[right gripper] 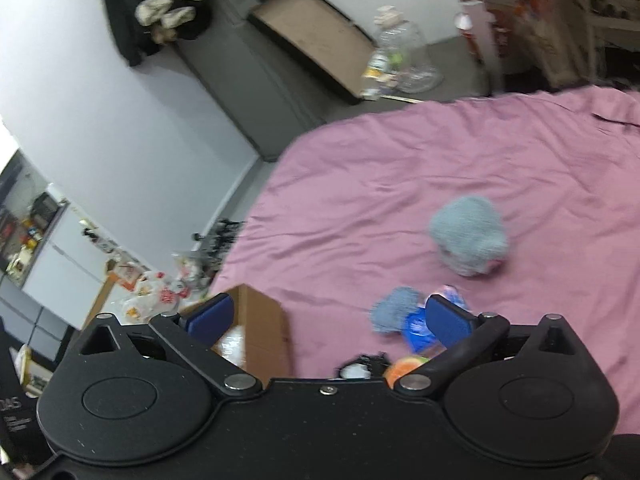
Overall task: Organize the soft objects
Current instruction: 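Carry the white cloth and plastic bag into the box and open both tools, then grasp the burger plush with the left tool while the right tool grasps the blue tissue pack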
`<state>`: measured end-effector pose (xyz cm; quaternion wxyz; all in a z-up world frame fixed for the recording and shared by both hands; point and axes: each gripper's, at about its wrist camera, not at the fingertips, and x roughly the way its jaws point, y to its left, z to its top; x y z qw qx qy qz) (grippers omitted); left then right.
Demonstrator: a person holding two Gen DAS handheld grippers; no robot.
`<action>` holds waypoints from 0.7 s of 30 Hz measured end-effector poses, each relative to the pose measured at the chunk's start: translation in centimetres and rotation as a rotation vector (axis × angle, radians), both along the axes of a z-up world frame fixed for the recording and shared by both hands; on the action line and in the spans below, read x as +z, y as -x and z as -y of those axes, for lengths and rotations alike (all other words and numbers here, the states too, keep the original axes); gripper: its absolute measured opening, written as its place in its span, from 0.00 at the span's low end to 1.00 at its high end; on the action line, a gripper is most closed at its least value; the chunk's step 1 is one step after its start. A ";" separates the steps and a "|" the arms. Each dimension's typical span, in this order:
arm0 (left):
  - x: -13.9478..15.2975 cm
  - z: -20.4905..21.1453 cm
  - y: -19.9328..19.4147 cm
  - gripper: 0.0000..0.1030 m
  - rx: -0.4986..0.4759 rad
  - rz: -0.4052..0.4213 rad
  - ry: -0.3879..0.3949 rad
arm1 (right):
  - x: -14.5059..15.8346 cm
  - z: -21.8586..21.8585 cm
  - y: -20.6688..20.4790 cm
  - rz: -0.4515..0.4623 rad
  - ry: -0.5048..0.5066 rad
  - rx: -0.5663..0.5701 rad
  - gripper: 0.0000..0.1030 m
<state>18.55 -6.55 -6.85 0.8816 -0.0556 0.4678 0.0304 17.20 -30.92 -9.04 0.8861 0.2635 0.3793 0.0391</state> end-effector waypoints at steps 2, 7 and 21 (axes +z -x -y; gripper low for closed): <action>0.1 0.9 0.1 0.93 -0.017 -0.016 -0.002 | -0.4 1.4 0.3 -0.012 -0.028 -0.006 1.00; 0.8 2.8 0.8 0.93 -0.052 -0.006 -0.001 | -1.1 4.4 0.5 -0.043 -0.081 -0.016 1.00; -1.5 6.5 0.5 0.93 -0.085 -0.027 0.019 | -4.3 9.4 0.3 -0.110 -0.183 -0.189 0.94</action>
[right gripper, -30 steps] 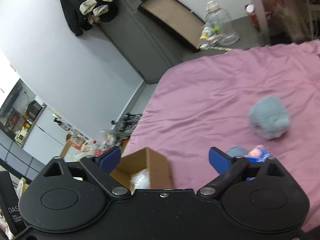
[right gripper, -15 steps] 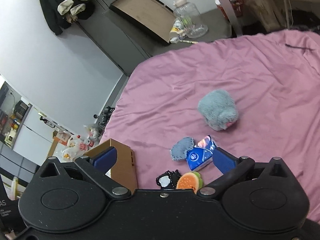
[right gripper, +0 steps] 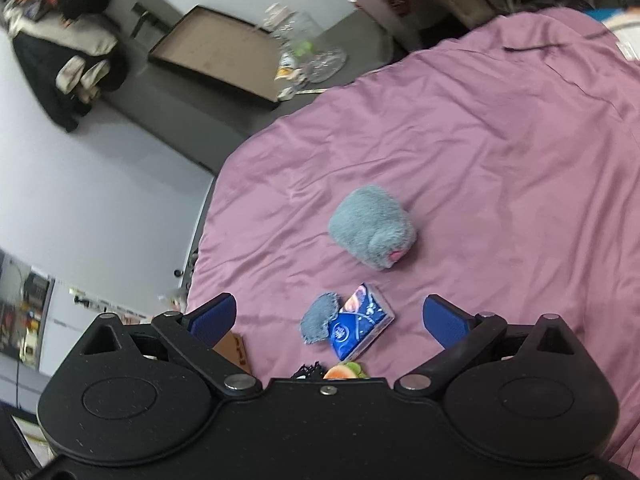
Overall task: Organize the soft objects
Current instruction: 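Grasp the burger plush with the left tool while the right tool grasps the blue tissue pack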
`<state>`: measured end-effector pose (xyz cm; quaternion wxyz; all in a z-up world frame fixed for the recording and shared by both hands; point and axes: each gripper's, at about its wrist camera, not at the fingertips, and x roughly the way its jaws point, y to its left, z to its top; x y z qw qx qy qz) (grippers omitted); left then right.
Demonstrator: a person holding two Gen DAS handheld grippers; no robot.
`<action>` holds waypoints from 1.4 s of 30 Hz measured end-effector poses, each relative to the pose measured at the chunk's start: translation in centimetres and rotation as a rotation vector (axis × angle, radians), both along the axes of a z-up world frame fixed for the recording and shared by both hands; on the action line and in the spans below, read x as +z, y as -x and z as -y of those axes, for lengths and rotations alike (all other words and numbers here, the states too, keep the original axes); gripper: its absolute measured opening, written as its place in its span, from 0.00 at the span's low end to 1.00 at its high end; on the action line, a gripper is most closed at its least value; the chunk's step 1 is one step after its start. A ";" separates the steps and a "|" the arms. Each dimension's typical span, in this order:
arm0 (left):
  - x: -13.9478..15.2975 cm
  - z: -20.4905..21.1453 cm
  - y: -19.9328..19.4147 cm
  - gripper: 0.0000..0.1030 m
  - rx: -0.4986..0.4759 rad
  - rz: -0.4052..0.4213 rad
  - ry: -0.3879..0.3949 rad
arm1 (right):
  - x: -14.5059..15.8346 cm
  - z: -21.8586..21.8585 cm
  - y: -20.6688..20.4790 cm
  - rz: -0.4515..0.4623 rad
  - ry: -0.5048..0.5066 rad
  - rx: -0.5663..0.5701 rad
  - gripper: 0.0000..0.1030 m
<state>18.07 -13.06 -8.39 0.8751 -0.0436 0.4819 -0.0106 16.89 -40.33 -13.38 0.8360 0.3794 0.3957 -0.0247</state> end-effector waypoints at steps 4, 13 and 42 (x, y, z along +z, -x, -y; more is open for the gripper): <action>-1.4 1.0 -0.2 0.92 -0.011 -0.026 0.022 | -1.2 1.0 -0.3 -0.031 -0.029 -0.032 0.85; -4.9 2.3 -0.8 0.90 0.002 -0.086 0.078 | -4.6 1.8 -1.8 -0.115 -0.170 -0.056 0.62; -13.2 3.8 -3.8 0.38 0.058 -0.282 0.247 | -11.8 -2.0 -7.3 -0.331 -0.180 0.056 0.61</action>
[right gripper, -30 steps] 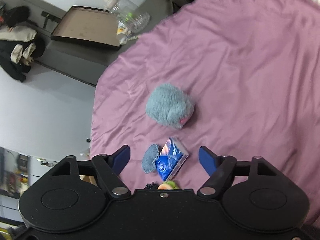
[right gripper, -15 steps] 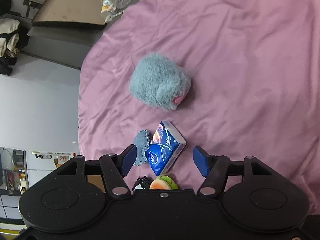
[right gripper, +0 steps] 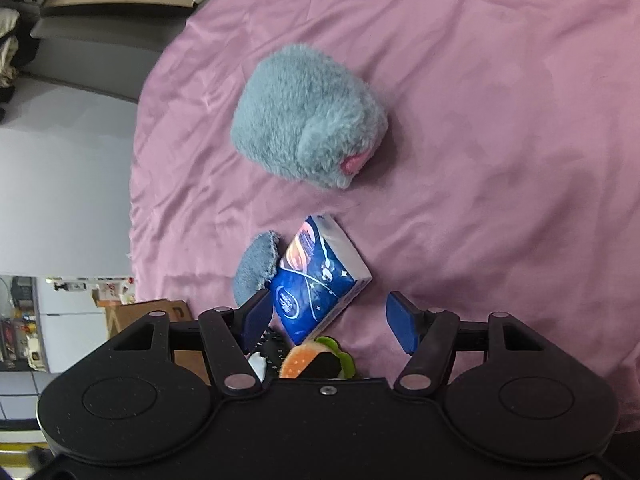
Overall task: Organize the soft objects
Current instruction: 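Grasp the burger plush with the left tool while the right tool grasps the blue tissue pack, then carry the burger plush and tissue pack into the box and release both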
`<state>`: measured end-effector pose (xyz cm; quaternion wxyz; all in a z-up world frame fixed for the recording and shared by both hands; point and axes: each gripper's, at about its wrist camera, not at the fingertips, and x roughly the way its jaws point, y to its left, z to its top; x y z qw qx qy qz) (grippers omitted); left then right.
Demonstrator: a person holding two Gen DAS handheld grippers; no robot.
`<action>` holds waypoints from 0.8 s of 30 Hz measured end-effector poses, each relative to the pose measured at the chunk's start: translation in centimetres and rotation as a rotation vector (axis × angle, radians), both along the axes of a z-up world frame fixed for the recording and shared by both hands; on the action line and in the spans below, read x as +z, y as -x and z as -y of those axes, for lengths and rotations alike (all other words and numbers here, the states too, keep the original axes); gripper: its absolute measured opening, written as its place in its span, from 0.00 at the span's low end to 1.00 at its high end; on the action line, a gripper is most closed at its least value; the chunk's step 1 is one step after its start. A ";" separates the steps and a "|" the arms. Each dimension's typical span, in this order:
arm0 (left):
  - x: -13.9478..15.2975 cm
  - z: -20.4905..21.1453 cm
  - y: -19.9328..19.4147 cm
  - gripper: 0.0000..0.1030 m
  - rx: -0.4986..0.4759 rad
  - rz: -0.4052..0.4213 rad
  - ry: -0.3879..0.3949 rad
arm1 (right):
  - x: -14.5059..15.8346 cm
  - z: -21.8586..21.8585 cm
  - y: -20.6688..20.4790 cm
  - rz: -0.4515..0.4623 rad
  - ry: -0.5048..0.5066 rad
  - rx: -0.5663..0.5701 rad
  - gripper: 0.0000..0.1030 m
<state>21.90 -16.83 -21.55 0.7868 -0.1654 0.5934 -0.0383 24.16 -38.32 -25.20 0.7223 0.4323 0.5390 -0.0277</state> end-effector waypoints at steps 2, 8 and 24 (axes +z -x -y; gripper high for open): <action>0.0 -0.1 -0.1 0.35 0.010 -0.003 0.010 | -0.7 -0.4 -0.5 -0.024 -0.015 0.010 0.60; 1.0 -0.3 -0.3 0.29 0.003 0.006 -0.005 | -1.2 -0.8 -0.7 -0.020 -0.025 -0.008 0.27; 8.5 -2.9 1.9 0.29 0.015 0.193 -0.045 | 5.4 0.4 3.9 0.281 -0.006 -0.076 0.19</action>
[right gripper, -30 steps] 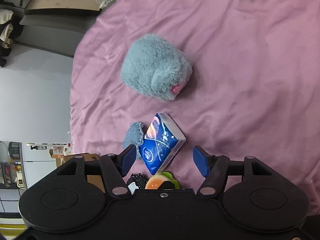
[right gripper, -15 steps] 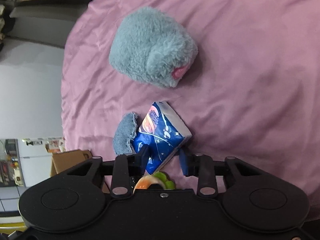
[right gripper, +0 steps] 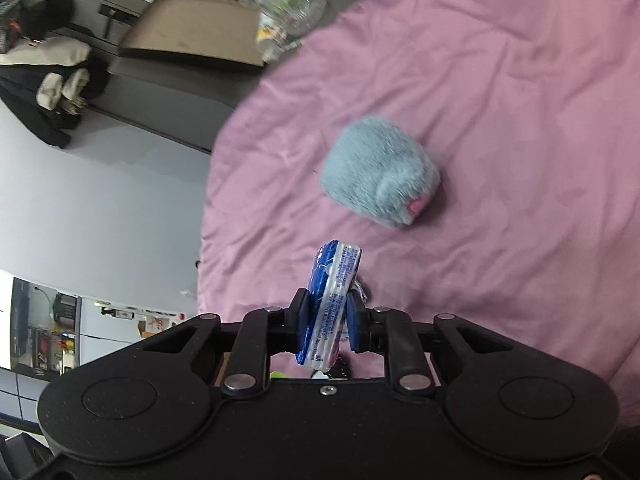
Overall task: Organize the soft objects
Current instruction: 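Carry the burger plush and tissue pack into the box and release both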
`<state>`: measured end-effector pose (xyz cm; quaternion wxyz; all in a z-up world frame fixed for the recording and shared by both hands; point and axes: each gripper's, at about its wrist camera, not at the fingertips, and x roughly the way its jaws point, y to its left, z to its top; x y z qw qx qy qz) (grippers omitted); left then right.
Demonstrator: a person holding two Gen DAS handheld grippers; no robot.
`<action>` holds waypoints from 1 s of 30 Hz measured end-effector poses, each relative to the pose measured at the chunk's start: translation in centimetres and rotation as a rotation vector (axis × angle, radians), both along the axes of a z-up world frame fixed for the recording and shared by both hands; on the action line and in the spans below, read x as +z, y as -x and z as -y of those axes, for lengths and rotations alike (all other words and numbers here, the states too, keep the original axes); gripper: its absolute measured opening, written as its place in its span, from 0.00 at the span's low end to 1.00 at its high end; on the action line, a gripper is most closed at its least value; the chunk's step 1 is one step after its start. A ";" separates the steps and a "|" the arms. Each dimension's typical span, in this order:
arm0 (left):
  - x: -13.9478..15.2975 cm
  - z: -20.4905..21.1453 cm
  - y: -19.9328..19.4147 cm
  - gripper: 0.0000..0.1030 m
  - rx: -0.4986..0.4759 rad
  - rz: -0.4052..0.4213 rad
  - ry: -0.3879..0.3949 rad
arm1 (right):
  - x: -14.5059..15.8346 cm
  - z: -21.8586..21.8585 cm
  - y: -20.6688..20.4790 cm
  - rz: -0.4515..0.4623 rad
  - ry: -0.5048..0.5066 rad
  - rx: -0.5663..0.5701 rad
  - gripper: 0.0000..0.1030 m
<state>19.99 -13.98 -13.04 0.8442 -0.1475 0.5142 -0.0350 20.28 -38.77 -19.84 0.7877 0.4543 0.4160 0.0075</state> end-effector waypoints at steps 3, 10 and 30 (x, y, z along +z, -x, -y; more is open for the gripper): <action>1.4 -0.6 0.7 0.29 0.003 0.033 -0.011 | 0.9 -0.1 0.5 0.045 0.003 0.006 0.19; 3.3 -2.9 1.4 0.29 0.021 0.076 -0.004 | 3.7 -1.6 1.4 0.149 0.062 0.063 0.19; 5.1 -13.8 1.9 0.29 0.136 0.146 -0.034 | 8.2 -9.8 2.3 0.306 0.128 0.232 0.19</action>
